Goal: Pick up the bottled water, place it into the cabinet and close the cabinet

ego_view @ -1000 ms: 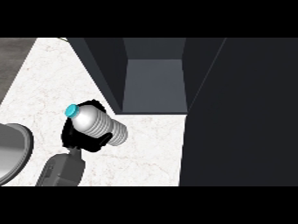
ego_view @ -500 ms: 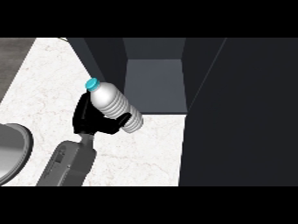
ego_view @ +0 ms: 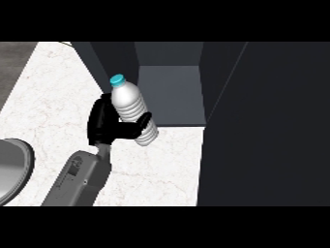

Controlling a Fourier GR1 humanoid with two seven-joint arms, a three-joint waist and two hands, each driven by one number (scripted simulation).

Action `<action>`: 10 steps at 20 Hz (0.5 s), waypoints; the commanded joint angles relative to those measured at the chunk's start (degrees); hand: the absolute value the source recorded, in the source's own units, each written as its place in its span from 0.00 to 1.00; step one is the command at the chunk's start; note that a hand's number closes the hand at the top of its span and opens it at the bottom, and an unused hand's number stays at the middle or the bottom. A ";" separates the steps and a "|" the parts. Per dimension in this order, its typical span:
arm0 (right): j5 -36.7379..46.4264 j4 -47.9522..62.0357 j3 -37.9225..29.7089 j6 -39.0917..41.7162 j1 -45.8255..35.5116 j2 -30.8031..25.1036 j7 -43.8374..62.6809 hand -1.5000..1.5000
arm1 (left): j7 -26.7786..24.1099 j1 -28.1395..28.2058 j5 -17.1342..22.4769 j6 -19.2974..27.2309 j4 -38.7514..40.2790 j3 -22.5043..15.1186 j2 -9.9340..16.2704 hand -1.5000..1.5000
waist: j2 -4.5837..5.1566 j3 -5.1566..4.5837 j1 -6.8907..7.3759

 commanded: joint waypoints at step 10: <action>-0.81 -0.38 0.11 0.40 -2.54 -0.33 2.07 0.00 | 6.76 -18.65 -8.09 11.65 7.75 -0.86 1.63 1.00 | 1.13 0.28 -4.11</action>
